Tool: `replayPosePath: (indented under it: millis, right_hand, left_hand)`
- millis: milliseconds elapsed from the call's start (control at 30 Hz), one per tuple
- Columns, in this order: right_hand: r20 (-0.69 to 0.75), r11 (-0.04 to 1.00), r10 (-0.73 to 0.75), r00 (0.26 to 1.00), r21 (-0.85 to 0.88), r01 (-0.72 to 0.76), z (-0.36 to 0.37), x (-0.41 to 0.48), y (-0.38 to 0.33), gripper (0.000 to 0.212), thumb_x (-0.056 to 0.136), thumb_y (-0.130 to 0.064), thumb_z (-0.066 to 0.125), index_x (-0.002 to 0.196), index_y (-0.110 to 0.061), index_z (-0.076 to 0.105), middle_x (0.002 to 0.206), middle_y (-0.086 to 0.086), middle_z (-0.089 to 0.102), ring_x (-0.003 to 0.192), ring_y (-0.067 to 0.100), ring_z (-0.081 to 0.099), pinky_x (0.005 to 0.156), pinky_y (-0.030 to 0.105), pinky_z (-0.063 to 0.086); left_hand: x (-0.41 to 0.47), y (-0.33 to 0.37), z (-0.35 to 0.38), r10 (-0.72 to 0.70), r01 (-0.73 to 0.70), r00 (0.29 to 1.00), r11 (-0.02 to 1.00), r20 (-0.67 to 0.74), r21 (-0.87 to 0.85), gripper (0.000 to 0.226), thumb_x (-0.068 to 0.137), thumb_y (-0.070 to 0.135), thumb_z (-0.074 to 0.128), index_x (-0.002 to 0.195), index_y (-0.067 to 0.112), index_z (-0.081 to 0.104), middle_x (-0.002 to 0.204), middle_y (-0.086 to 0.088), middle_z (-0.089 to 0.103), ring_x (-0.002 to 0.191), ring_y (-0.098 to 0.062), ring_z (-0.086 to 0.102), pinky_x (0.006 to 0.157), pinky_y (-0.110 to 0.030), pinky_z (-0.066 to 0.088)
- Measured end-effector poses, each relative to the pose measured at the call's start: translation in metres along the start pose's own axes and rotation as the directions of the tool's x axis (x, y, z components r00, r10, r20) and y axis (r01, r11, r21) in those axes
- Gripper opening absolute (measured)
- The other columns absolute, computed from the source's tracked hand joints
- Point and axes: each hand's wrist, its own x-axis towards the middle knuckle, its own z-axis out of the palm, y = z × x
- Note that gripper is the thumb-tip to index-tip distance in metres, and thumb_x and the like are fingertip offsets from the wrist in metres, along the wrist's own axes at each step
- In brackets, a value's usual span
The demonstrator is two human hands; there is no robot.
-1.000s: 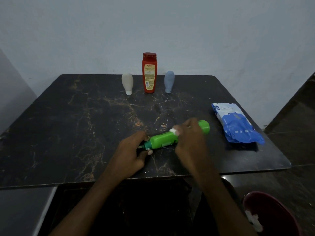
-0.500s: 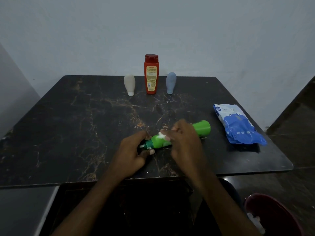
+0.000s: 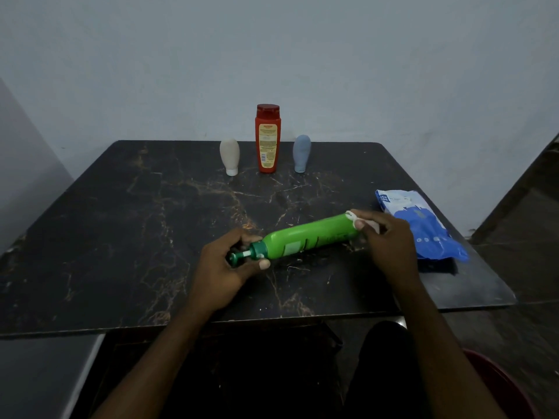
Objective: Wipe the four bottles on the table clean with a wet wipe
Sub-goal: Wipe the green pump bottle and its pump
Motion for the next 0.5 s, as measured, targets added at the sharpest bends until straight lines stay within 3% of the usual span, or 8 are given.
replayPosePath:
  millis: [67,133,200,267,367,500]
  right_hand:
    - [0.045,1.0,-0.006,0.999,0.03,0.004,-0.001,-0.004,-0.008,0.025,0.093,-0.017,0.063,0.11,-0.034,0.068,0.091,-0.026,0.063,0.089,-0.008,0.063,0.072,0.005,0.049]
    - [0.057,0.998,-0.014,0.998,0.066,0.01,0.0,-0.009,-0.016,0.029,0.092,-0.012,0.064,0.107,-0.035,0.069,0.091,-0.027,0.066,0.089,-0.01,0.064,0.075,0.008,0.052]
    - [0.069,0.993,-0.002,0.998,0.116,-0.006,0.004,-0.015,-0.019,0.03,0.09,-0.01,0.066,0.105,-0.034,0.073,0.092,-0.023,0.071,0.088,-0.006,0.067,0.078,0.017,0.056]
    - [0.105,0.993,0.019,0.994,0.112,-0.031,0.01,-0.022,-0.024,0.026,0.089,-0.012,0.066,0.102,-0.032,0.075,0.091,-0.018,0.074,0.084,0.0,0.07,0.08,0.027,0.059]
    - [0.127,0.985,0.046,0.991,0.158,-0.066,0.027,-0.039,-0.038,0.023,0.088,-0.008,0.067,0.1,-0.026,0.075,0.086,-0.01,0.075,0.076,0.006,0.071,0.075,0.033,0.061]
    - [0.107,0.957,0.058,0.993,0.276,-0.086,0.06,-0.068,-0.058,0.021,0.082,-0.005,0.068,0.093,-0.022,0.076,0.076,-0.006,0.075,0.067,0.014,0.071,0.067,0.036,0.06]
  left_hand:
    - [0.005,-0.002,-0.005,-0.033,0.028,0.999,0.99,-0.031,-0.14,0.036,0.071,0.007,0.087,0.103,0.013,0.072,0.1,0.0,0.075,0.09,-0.013,0.07,0.078,-0.021,0.052]
    - [0.011,-0.005,-0.007,-0.072,0.04,0.994,0.942,-0.086,-0.333,0.041,0.067,0.014,0.09,0.103,0.011,0.072,0.104,-0.005,0.075,0.098,-0.019,0.071,0.085,-0.03,0.054]
    - [0.018,0.0,-0.005,-0.197,0.095,0.974,0.801,-0.111,-0.591,0.054,0.062,0.033,0.093,0.106,0.011,0.071,0.108,-0.007,0.075,0.103,-0.022,0.07,0.088,-0.035,0.058]
    - [0.029,0.011,0.0,-0.291,0.13,0.953,0.652,-0.087,-0.747,0.05,0.069,0.038,0.087,0.107,0.011,0.069,0.11,-0.006,0.074,0.104,-0.023,0.069,0.087,-0.037,0.06]
    - [0.05,0.03,0.008,-0.381,0.128,0.912,0.618,-0.153,-0.776,0.029,0.089,0.034,0.068,0.107,0.012,0.067,0.108,-0.007,0.071,0.099,-0.022,0.067,0.087,-0.046,0.055]
    - [0.065,0.05,0.032,-0.435,0.103,0.836,0.723,-0.334,-0.683,0.059,0.076,0.038,0.083,0.126,0.018,0.06,0.112,-0.001,0.073,0.099,-0.016,0.072,0.082,-0.041,0.061]
